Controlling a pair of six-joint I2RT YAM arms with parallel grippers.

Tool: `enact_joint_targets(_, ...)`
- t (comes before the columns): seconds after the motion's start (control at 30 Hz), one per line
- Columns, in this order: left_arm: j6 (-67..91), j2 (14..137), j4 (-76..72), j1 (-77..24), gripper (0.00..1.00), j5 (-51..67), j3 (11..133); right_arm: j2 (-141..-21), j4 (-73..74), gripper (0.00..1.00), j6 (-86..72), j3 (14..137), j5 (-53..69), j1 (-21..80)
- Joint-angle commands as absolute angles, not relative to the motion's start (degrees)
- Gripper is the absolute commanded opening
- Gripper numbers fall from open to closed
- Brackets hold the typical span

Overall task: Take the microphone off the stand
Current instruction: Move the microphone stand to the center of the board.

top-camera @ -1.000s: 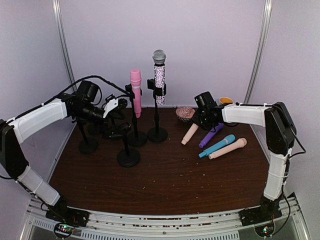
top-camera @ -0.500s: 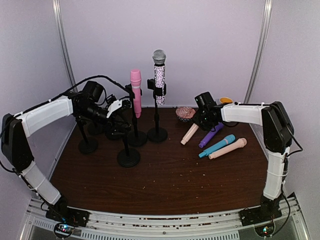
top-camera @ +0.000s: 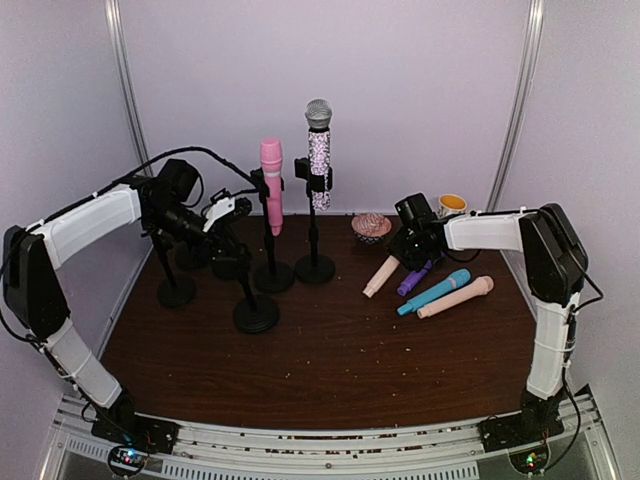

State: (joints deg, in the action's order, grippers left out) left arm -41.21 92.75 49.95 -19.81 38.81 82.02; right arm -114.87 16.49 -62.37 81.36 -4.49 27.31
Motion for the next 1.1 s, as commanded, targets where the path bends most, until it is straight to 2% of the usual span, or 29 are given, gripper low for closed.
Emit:
enact_joint_targets(0.0, -44.44, 90.35, 56.06, -14.79, 0.33, 33.87, 85.08, -116.46, 17.83, 0.11, -61.40, 77.50, -3.17, 26.76)
enact_joint_targets(0.53, -48.27, 89.02, 56.07, -11.75, 0.30, 23.45, 87.67, -116.22, 20.55, 0.11, -59.21, 77.23, -3.93, 25.45)
enact_joint_targets(0.67, -49.15, 89.63, 54.82, -11.73, 0.41, 20.48, 87.74, -116.45, 22.56, 0.11, -58.48, 77.69, -4.36, 25.07)
enact_joint_targets(0.8, -46.94, 90.73, 51.29, -11.78, 0.42, 19.17, 87.98, -116.50, 23.45, 0.12, -57.95, 77.73, -4.83, 24.96)
enact_joint_targets(0.9, -45.04, 90.51, 48.67, -11.72, 0.48, 19.44, 87.00, -116.45, 23.75, 0.15, -57.73, 77.70, -4.84, 24.92)
enact_joint_targets(1.0, -44.03, 89.50, 47.99, -11.77, 0.61, 20.96, 86.41, -116.67, 23.93, 0.19, -57.69, 78.23, -4.56, 24.96)
enact_joint_targets(1.07, -43.41, 88.14, 47.99, -11.75, 0.70, 22.23, 86.26, -117.02, 24.71, 0.28, -57.39, 79.17, -4.24, 24.96)
